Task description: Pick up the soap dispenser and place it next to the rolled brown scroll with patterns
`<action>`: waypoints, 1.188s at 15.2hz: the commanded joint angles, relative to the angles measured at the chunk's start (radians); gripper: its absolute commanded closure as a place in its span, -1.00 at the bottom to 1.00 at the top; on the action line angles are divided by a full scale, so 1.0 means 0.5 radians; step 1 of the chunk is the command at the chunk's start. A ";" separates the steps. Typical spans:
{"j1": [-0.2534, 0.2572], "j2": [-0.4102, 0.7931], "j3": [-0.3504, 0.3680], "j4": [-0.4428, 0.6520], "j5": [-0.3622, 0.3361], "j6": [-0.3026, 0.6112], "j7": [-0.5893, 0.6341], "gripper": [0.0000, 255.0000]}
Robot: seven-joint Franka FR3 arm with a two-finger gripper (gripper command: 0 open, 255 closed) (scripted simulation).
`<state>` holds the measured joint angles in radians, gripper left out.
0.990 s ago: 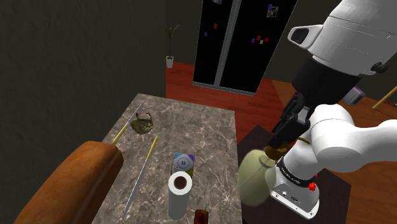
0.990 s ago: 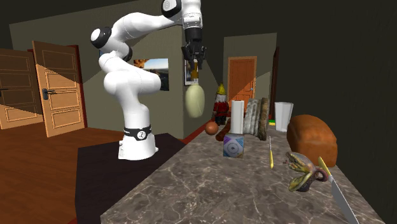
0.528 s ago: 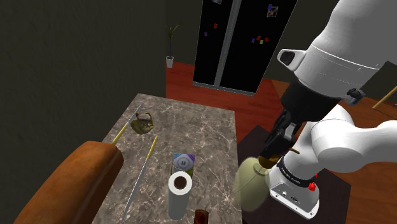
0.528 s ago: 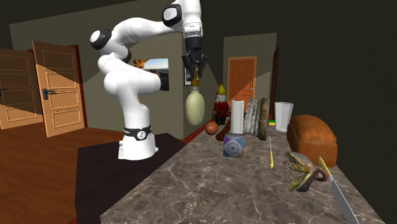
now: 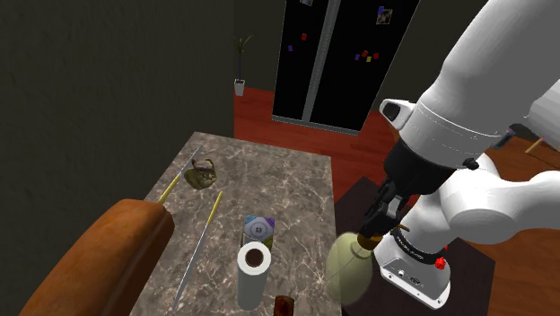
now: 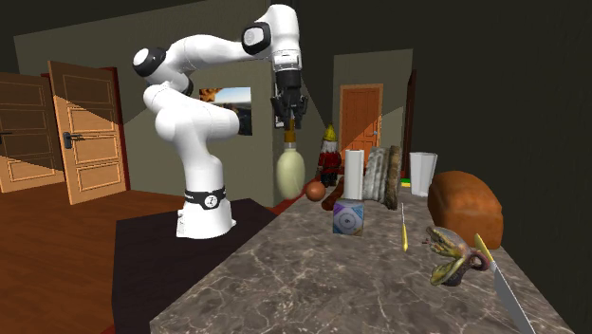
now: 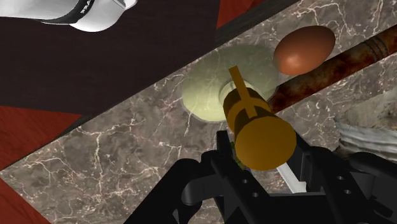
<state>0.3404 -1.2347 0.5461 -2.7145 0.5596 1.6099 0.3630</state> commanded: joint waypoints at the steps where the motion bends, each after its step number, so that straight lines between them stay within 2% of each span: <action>1: 0.013 -0.007 0.033 -0.053 0.032 0.047 -0.004 1.00; 7: 0.057 -0.027 0.126 -0.198 0.125 0.169 -0.013 1.00; 15: 0.057 -0.027 0.126 -0.198 0.125 0.169 -0.014 1.00; 16: 0.057 -0.027 0.126 -0.198 0.125 0.169 -0.013 -1.00; 18: 0.057 -0.027 0.126 -0.198 0.125 0.169 -0.013 -1.00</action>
<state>0.3689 -1.2482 0.6093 -2.8136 0.6219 1.6942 0.3563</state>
